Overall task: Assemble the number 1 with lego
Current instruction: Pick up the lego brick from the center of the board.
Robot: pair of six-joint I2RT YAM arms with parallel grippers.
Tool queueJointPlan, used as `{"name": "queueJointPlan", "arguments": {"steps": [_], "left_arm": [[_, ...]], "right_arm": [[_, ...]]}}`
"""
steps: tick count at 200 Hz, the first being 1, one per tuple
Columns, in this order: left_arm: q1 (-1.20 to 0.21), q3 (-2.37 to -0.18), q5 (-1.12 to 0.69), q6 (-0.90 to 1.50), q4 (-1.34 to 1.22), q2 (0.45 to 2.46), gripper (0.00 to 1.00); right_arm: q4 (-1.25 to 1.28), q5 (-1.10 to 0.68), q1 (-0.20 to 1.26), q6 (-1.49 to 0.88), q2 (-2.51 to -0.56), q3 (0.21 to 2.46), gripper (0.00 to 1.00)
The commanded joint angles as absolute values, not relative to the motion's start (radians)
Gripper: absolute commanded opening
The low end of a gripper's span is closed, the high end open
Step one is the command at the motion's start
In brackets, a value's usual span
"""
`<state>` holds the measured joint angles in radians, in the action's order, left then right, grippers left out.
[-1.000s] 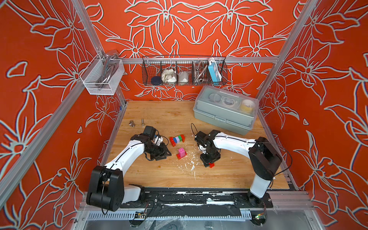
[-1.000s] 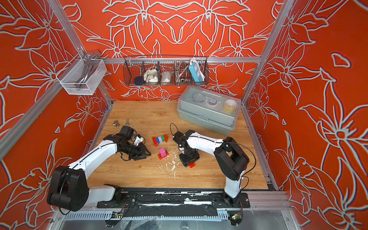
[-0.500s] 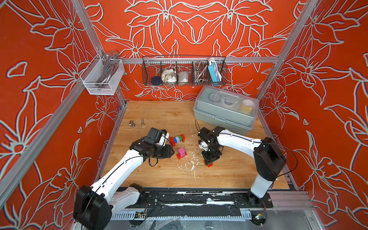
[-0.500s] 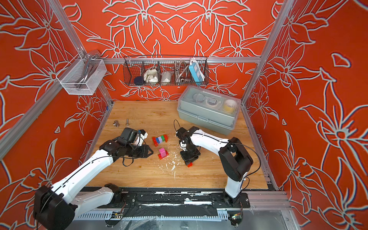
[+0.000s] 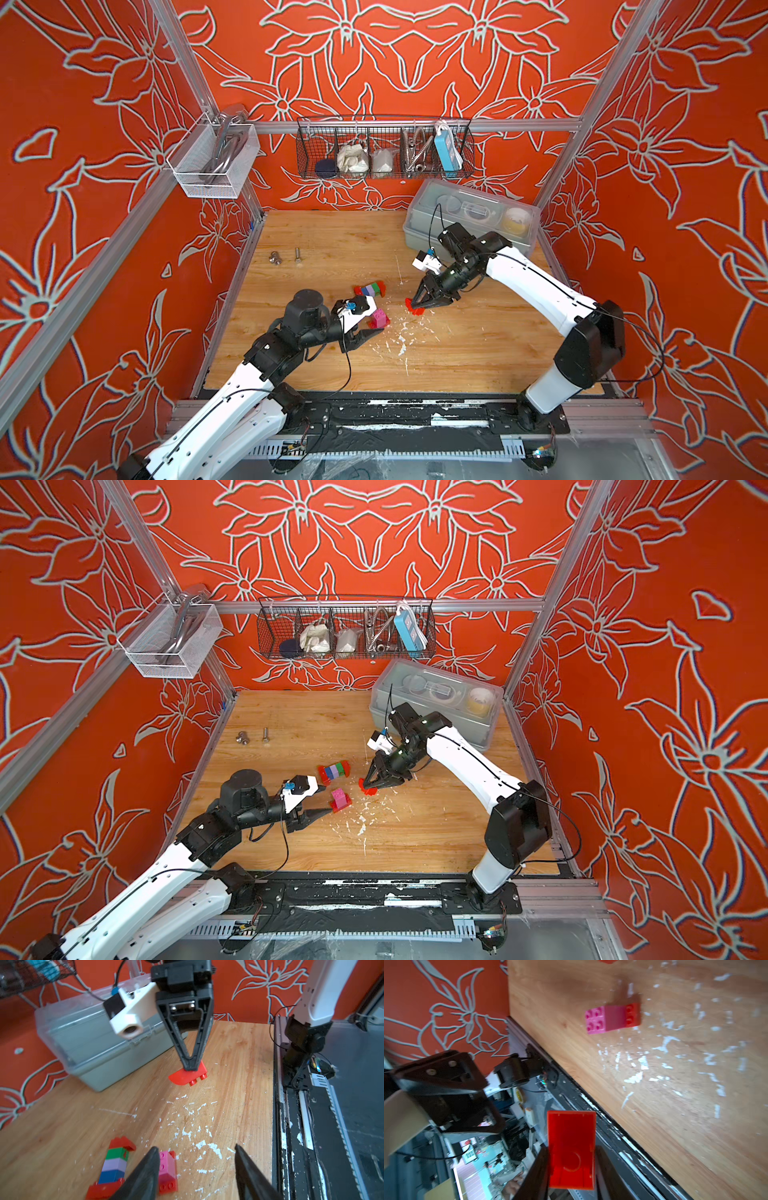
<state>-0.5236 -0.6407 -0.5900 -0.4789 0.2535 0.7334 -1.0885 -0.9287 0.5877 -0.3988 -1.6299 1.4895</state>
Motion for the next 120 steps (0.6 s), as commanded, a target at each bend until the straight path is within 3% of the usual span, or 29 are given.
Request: {"name": "queueJointPlan", "arguments": {"steps": [1,36,120], "left_arm": [[-0.526,-0.698,-0.726,-0.663,0.258,0.807,0.61],[-0.526,-0.757,-0.72,-0.788,0.292,0.907,0.71],[-0.526,-0.806,-0.689,-0.844,0.183,1.03,0.76]], "right_arm": [[-1.071,-1.109,0.588,-0.385,-1.633,1.504,0.22],[-1.188,-1.126,0.588,-0.253,-1.667,1.551,0.21],[-1.24,-1.154,0.595,-0.19,-1.683,1.539,0.19]]}}
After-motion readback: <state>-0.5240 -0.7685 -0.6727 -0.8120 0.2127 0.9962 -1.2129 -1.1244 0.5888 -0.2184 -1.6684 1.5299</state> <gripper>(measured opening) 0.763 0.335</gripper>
